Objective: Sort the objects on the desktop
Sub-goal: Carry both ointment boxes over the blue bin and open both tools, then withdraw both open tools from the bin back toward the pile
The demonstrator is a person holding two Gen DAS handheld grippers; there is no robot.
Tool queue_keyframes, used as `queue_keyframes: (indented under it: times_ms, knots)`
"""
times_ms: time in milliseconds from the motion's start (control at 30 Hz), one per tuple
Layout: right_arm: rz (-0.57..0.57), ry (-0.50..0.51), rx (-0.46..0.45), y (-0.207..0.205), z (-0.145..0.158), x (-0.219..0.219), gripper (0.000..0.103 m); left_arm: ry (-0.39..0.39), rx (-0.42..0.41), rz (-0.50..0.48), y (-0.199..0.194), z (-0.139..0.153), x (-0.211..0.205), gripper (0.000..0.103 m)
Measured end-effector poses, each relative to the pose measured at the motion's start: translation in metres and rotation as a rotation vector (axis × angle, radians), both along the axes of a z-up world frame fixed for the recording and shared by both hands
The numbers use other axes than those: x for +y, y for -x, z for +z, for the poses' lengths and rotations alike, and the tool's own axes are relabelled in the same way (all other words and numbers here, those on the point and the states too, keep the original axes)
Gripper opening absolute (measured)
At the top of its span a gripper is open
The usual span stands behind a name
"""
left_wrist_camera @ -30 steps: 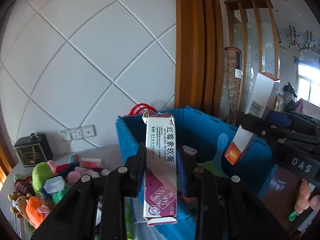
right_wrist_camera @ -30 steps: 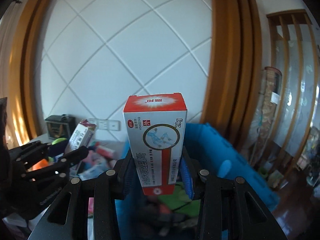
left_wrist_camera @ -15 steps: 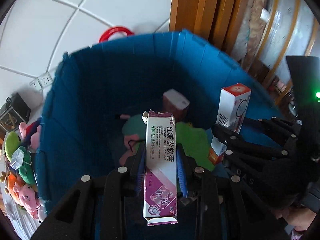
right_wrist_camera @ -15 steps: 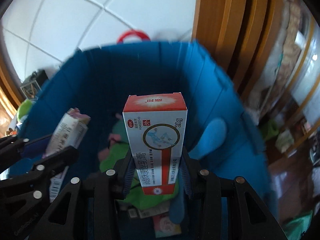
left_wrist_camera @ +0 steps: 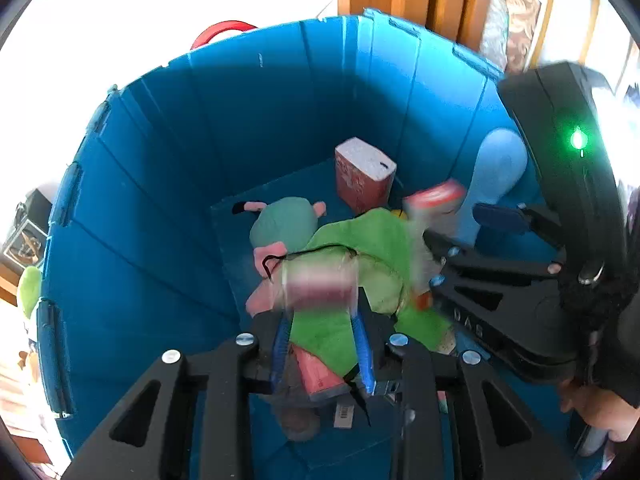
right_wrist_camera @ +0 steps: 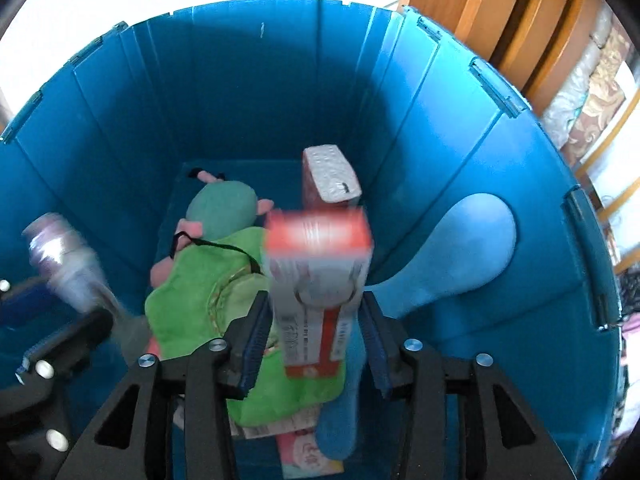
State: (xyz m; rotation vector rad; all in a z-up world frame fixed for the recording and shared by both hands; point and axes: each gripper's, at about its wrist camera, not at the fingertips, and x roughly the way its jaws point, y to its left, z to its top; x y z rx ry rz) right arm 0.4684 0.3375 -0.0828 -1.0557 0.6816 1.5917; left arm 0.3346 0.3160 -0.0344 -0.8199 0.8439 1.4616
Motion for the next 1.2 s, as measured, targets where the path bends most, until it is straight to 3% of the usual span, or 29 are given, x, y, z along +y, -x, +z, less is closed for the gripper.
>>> queue_keyframes:
  times_ms: [167,267,533,700,767,867,933,1067,1100,1167,1200]
  knots:
    - [-0.001,-0.012,0.010,0.000,0.005,0.003,0.078,-0.026,-0.001,0.017,0.005,0.006,0.001,0.030]
    - [0.000,-0.027,0.014,0.000,0.008,-0.003,0.086,-0.062,0.012,0.027,0.007,0.011,0.001,0.030]
    - [-0.015,-0.055,0.076,-0.003,0.014,0.000,0.093,-0.117,0.015,0.052,0.011,0.022,0.000,0.030]
    - [-0.015,-0.139,0.057,-0.001,0.026,-0.006,0.096,-0.207,0.057,0.061,0.010,0.044,-0.017,0.030]
    - [-0.018,-0.185,0.042,0.001,0.035,-0.010,0.096,-0.247,0.032,0.053,0.012,0.060,-0.031,0.030]
    - [-0.011,-0.251,0.058,0.001,0.059,-0.022,0.096,-0.335,0.021,0.054,0.020,0.087,-0.061,0.030]
    - [0.016,-0.280,0.126,0.000,0.083,-0.035,0.096,-0.405,0.019,0.074,0.029,0.105,-0.085,0.030]
    - [0.072,-0.442,0.173,0.010,0.133,-0.082,0.103,-0.538,-0.019,0.148,0.056,0.132,-0.141,0.031]
    - [0.091,-0.473,0.200,0.012,0.143,-0.095,0.103,-0.561,-0.030,0.173,0.063,0.136,-0.152,0.033]
    - [0.131,-0.510,0.271,0.019,0.157,-0.118,0.103,-0.615,-0.036,0.225,0.081,0.141,-0.179,0.054]
    - [0.149,-0.516,0.304,0.024,0.161,-0.128,0.103,-0.646,-0.027,0.259,0.089,0.144,-0.195,0.059]
